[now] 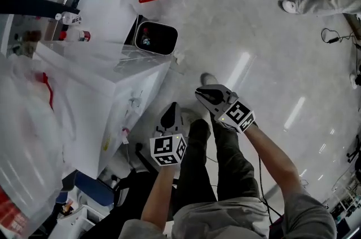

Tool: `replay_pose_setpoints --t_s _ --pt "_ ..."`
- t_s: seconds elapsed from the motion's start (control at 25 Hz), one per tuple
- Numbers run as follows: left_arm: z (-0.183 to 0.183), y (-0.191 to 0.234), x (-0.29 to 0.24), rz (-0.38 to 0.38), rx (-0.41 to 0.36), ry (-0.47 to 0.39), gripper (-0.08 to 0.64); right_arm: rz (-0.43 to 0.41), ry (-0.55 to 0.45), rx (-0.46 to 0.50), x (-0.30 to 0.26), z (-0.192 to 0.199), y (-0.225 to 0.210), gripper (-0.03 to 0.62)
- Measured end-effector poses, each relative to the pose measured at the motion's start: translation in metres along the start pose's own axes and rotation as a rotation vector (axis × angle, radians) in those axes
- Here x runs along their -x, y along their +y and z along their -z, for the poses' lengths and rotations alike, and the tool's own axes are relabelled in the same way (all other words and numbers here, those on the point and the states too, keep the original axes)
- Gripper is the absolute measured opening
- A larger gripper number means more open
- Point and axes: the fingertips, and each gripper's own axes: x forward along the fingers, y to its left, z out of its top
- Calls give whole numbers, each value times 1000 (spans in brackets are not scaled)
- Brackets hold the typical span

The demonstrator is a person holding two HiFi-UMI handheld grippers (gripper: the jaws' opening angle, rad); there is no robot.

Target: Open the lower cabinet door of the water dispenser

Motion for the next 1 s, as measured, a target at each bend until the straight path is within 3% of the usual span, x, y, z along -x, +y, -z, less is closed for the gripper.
replay_pose_setpoints --t_s 0.32,0.68,1.0 --pt "9 25 -29 -51 22 21 9 -85 12 22 -40 16 -16 14" --pt "22 44 -53 -118 58 29 9 -97 32 75 -64 29 -47 17" --pt "50 75 -85 -203 109 25 9 -182 103 154 -120 79 -69 98"
